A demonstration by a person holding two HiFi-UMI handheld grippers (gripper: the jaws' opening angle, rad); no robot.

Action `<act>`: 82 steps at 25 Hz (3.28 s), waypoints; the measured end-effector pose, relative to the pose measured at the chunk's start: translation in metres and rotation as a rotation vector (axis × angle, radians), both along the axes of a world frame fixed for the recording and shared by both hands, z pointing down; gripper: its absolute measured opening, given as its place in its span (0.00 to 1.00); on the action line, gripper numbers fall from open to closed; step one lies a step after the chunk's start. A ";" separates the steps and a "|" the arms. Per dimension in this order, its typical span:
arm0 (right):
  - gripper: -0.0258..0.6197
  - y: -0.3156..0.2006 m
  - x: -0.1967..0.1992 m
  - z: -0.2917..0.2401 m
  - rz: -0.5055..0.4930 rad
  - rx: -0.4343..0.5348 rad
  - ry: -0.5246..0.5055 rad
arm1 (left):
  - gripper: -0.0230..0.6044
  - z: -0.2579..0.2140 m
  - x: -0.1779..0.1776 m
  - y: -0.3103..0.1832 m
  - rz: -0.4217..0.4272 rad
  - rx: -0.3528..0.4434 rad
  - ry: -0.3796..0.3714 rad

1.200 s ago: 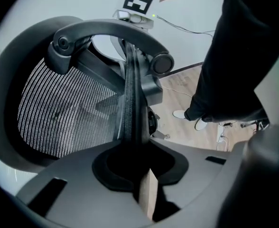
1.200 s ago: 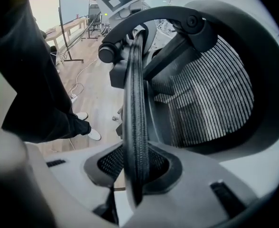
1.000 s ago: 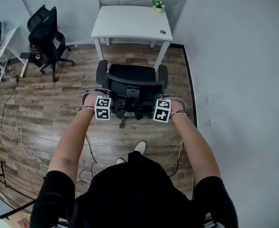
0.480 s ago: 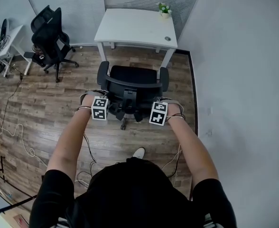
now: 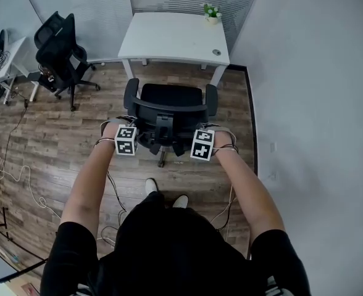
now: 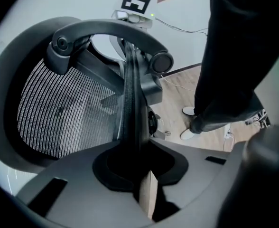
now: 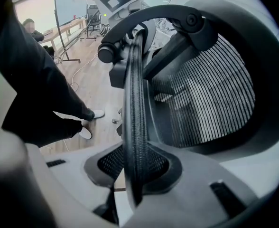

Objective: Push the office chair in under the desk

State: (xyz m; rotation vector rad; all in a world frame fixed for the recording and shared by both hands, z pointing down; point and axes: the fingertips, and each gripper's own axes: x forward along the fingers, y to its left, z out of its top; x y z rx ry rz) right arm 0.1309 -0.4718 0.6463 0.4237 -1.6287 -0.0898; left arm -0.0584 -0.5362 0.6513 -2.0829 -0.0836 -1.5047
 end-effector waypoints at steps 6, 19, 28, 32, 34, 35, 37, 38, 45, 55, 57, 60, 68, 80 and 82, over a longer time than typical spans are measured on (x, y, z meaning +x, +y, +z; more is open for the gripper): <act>0.19 -0.010 -0.002 0.010 0.020 0.006 0.002 | 0.13 0.010 -0.002 -0.012 0.027 0.027 0.006; 0.19 -0.020 0.001 0.006 0.067 0.017 0.011 | 0.13 0.005 0.005 -0.028 0.065 0.056 0.020; 0.19 -0.117 0.034 0.002 0.043 0.004 0.009 | 0.13 0.002 0.036 -0.120 0.042 0.039 0.016; 0.19 -0.135 0.036 -0.001 0.036 0.005 0.011 | 0.13 -0.001 0.037 -0.136 0.036 0.026 0.014; 0.19 -0.150 0.040 -0.002 0.030 0.006 0.010 | 0.13 -0.001 0.041 -0.151 0.032 0.022 0.011; 0.19 -0.157 0.042 -0.002 0.028 0.008 0.009 | 0.13 -0.001 0.043 -0.157 0.031 0.024 0.011; 0.19 -0.162 0.044 0.000 0.023 0.014 0.008 | 0.13 0.001 0.045 -0.162 0.030 0.026 0.011; 0.19 -0.162 0.045 0.001 0.023 0.018 0.008 | 0.13 0.002 0.046 -0.162 0.030 0.028 0.012; 0.19 -0.166 0.048 0.001 0.029 0.008 0.013 | 0.13 0.001 0.049 -0.165 0.022 0.028 0.011; 0.23 -0.164 0.047 -0.001 0.027 0.027 -0.001 | 0.20 0.003 0.046 -0.160 0.015 -0.027 -0.023; 0.31 -0.161 0.046 -0.002 0.023 0.010 -0.010 | 0.30 0.005 0.043 -0.155 0.029 -0.051 -0.049; 0.37 -0.157 0.043 -0.011 0.015 0.002 -0.016 | 0.38 0.008 0.040 -0.147 0.043 -0.080 -0.073; 0.37 -0.145 0.040 -0.033 0.008 0.056 -0.060 | 0.51 0.011 0.033 -0.140 0.042 -0.156 -0.116; 0.37 -0.141 0.037 -0.069 0.057 0.169 -0.171 | 0.52 -0.042 0.043 -0.146 -0.054 -0.100 0.074; 0.37 -0.139 0.034 -0.079 0.071 0.188 -0.210 | 0.52 -0.056 0.045 -0.142 -0.065 -0.082 0.122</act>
